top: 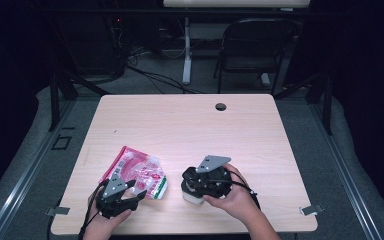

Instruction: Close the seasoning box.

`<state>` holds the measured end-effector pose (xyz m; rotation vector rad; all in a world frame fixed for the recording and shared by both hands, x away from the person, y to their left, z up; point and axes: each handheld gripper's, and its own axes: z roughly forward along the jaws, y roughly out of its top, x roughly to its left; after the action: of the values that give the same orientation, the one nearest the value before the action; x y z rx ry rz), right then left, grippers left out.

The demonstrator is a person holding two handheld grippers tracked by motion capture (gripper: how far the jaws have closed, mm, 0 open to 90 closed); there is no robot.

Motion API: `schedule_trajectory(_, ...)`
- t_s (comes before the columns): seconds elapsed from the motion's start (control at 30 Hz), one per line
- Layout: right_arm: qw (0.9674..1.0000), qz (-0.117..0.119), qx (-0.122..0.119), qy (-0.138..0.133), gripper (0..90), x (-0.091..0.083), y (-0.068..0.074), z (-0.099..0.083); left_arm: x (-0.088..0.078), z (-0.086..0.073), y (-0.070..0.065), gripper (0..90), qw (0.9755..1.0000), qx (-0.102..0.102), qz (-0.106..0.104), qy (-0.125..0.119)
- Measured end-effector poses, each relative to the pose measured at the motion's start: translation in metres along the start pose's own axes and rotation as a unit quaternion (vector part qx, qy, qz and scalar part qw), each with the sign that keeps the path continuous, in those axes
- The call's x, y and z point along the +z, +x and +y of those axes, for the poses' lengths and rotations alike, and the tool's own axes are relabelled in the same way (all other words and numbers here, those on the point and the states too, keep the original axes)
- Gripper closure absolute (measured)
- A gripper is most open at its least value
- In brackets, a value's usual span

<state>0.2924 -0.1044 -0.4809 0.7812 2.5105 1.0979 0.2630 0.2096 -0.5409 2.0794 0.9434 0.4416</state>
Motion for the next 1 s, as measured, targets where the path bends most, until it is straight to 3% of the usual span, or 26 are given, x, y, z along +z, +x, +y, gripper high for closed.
schedule_trajectory(0.6, 0.9990, -0.015, -0.038, 0.015, 50.9, 0.005, 0.010, 0.001, 0.001, 0.000, -0.001, 44.2, 1.0000, 0.003, 0.000, 0.001)
schedule_trajectory(0.7, 0.9990, 0.000, -0.039, 0.020, 51.4, 0.005, 0.013, 0.002, 0.001, 0.000, -0.002, 44.1, 1.0000, 0.003, 0.000, -0.001)
schedule_trajectory(1.0, 0.9991, 0.000, -0.036, 0.022, 52.3, 0.006, 0.012, 0.001, 0.001, 0.000, -0.001, 44.1, 1.0000, 0.008, 0.000, 0.003)
